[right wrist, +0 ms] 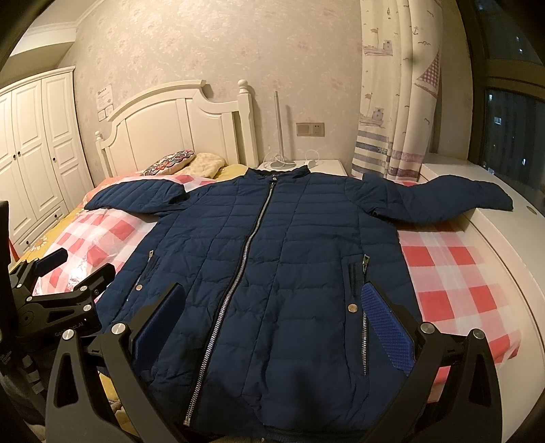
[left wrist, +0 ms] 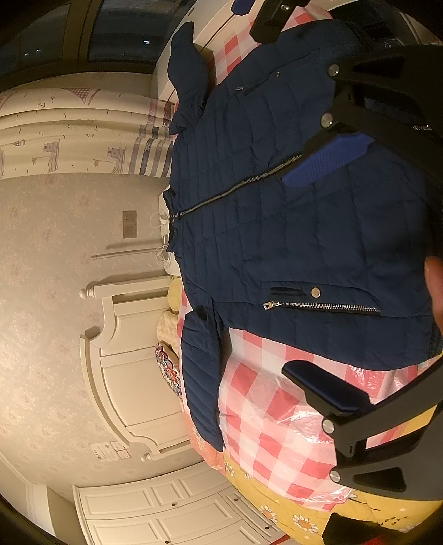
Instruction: Fold large clothes
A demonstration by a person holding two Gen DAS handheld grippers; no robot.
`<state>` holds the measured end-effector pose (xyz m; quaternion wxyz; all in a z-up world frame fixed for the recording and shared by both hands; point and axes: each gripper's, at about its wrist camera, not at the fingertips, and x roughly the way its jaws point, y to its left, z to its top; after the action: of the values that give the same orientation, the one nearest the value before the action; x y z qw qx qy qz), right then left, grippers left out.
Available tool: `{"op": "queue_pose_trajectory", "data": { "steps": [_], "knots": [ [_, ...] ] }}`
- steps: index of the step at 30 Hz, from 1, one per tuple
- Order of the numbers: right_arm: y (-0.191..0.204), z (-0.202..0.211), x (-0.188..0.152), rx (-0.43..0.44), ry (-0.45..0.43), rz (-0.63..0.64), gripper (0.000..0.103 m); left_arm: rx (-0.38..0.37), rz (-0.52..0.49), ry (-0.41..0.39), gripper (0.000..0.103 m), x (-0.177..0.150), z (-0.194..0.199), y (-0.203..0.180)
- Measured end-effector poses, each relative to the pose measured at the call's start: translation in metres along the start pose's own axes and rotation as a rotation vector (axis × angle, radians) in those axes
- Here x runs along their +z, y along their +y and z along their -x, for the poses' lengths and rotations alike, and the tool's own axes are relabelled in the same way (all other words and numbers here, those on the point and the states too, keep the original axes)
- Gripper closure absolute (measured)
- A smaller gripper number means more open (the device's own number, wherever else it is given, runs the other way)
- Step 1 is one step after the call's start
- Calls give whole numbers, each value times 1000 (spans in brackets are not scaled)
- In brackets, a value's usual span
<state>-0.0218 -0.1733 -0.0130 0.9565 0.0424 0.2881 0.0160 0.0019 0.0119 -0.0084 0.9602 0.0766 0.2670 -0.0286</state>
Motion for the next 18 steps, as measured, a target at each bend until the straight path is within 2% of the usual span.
{"op": "queue_pose_trajectory", "data": {
  "steps": [18],
  "knots": [
    [-1,-4,-4,6,9,-9,4,0,2,8,2,-5,-3,3]
  ]
}}
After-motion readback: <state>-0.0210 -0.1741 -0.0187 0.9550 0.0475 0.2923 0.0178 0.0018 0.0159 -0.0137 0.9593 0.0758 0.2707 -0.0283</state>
